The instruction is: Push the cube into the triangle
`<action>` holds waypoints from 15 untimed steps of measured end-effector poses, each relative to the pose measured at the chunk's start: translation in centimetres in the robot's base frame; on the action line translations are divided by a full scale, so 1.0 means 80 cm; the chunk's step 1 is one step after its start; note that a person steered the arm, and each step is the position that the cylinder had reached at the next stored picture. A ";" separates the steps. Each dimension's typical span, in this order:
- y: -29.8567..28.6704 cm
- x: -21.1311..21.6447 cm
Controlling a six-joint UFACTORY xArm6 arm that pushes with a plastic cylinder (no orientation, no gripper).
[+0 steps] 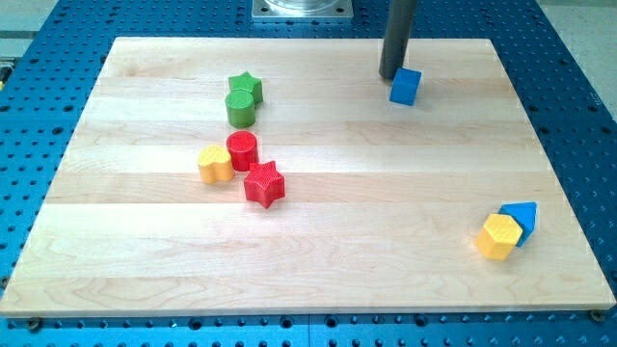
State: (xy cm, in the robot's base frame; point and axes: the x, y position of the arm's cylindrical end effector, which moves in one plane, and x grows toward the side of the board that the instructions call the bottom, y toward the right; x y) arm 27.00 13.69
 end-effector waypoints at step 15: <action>-0.018 0.274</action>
State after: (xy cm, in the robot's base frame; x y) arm 48.96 12.25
